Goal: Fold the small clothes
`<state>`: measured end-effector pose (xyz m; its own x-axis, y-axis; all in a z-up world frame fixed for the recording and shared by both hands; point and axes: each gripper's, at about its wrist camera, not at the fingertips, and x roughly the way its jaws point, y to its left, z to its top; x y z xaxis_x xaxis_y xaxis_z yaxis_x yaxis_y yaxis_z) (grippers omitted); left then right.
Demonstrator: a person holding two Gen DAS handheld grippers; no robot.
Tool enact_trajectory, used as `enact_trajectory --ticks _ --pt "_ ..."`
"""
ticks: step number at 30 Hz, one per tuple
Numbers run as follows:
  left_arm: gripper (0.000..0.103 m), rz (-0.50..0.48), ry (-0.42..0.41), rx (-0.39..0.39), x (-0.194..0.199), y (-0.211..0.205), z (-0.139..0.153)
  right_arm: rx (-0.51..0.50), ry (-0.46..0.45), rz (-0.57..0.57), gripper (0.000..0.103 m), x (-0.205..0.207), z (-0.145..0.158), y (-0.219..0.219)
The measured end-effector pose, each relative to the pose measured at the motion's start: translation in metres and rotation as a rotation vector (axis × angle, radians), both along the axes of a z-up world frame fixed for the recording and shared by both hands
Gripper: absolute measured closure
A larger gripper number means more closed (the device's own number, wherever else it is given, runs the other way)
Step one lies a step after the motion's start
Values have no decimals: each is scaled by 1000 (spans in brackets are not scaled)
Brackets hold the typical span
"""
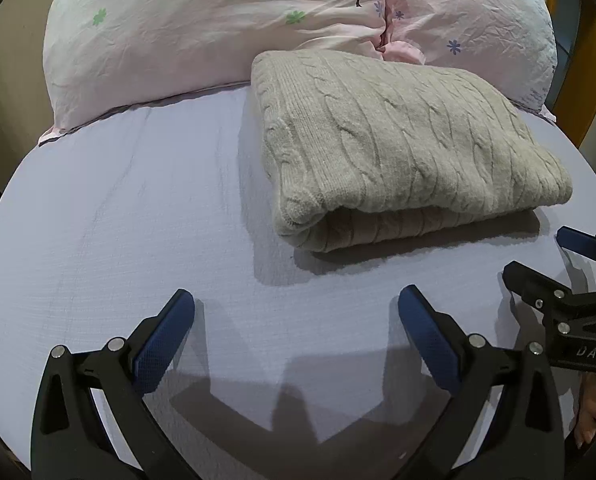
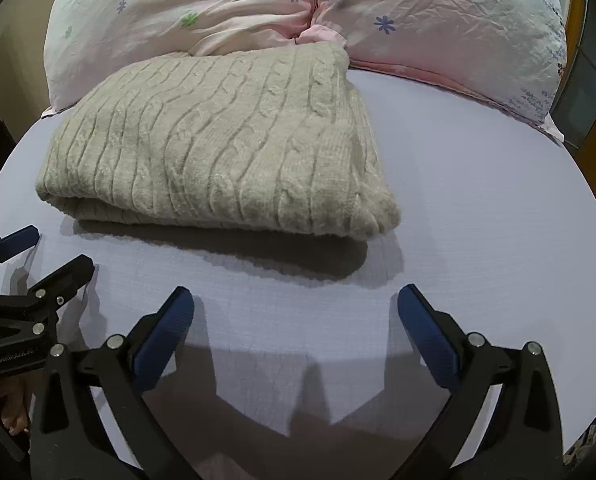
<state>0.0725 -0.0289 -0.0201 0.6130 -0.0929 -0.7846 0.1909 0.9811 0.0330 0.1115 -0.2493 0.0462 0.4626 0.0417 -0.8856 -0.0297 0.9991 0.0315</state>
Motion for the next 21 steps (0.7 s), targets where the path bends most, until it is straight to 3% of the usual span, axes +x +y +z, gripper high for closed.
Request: enact_trajectory --ticks 21 --pt "1 -1 0 0 0 0 0 0 -1 -1 2 0 -1 0"
